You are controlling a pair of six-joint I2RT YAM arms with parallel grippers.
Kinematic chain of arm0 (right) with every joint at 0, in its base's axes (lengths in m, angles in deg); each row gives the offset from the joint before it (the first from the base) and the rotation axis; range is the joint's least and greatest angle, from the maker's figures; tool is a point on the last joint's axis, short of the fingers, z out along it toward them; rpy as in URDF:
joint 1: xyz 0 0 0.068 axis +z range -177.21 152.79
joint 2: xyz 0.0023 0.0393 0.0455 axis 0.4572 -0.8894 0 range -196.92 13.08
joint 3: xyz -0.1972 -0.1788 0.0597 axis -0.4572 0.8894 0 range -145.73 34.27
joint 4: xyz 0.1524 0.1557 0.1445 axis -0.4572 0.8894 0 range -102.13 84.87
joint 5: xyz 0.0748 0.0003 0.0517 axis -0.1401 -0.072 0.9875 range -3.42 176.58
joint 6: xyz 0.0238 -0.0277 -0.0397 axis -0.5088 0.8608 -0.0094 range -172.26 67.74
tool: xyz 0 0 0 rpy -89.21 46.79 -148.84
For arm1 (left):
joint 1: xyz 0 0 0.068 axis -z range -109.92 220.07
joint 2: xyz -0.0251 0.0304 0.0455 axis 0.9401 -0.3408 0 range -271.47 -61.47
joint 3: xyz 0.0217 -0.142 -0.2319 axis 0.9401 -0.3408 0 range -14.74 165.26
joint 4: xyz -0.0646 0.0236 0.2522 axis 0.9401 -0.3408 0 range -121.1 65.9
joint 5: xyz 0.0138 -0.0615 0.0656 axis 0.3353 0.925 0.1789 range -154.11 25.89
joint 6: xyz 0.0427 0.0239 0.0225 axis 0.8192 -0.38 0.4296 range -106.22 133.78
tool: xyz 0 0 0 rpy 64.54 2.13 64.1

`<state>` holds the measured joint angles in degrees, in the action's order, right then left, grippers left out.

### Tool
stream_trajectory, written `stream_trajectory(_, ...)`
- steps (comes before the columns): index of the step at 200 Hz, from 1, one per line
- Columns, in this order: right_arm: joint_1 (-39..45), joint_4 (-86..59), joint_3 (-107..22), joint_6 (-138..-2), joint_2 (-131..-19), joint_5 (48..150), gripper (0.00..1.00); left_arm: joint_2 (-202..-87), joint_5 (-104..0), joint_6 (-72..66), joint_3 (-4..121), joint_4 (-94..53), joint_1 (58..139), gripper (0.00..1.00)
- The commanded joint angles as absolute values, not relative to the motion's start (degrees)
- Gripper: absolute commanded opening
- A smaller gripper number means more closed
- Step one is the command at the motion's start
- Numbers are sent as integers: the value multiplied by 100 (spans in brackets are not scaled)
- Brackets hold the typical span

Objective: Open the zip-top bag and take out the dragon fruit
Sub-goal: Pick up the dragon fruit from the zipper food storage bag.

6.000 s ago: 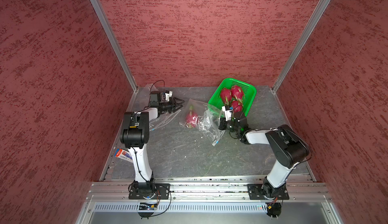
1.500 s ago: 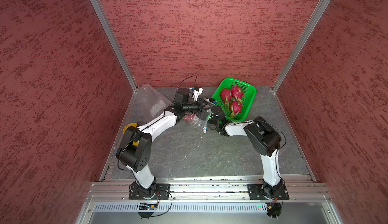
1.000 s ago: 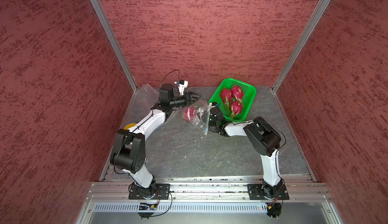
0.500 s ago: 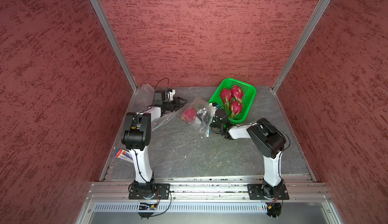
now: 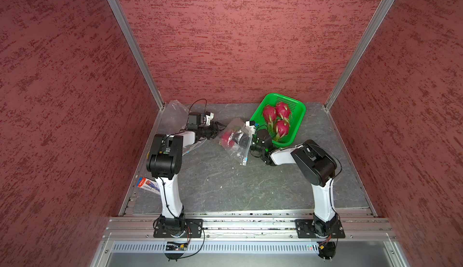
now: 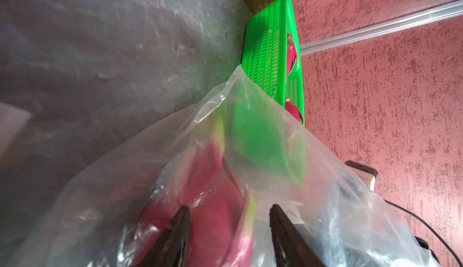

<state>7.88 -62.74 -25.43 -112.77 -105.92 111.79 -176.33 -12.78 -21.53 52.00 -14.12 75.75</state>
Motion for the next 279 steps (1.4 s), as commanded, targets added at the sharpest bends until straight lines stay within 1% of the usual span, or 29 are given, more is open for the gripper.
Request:
stream_trajectory(1,804,-5972,-2700,-11361,-10750,10837,33,-17551,-1107,-2285,4868,-1151,7666,53)
stream_trajectory(25,799,-5482,-2655,-11362,-10728,10326,41,-17371,-1073,-2364,4589,-1006,7669,53)
stream_trajectory(41,798,-5217,-2664,-11247,-10683,10144,44,-17251,-1077,-2357,4454,-1004,7671,53)
stream_trajectory(61,795,-4754,-2690,-11054,-10564,10005,48,-17140,-1084,-2358,4339,-995,7677,54)
stream_trajectory(97,795,-4306,-2638,-10857,-10369,9924,58,-17150,-1098,-2378,4267,-947,7704,54)
stream_trajectory(174,795,-3569,-2646,-10402,-10265,9536,68,-17233,-1122,-2389,4171,-929,7751,54)
stream_trajectory(227,804,-3281,-2733,-10076,-10223,9257,71,-17072,-1233,-2393,3920,-990,7635,54)
stream_trajectory(246,804,-3307,-2793,-10025,-10292,9293,72,-17135,-1221,-2386,3887,-979,7644,54)
stream_trajectory(279,877,-3479,-3023,-10042,-10553,9516,76,-17340,-1208,-2495,3913,-820,7763,53)
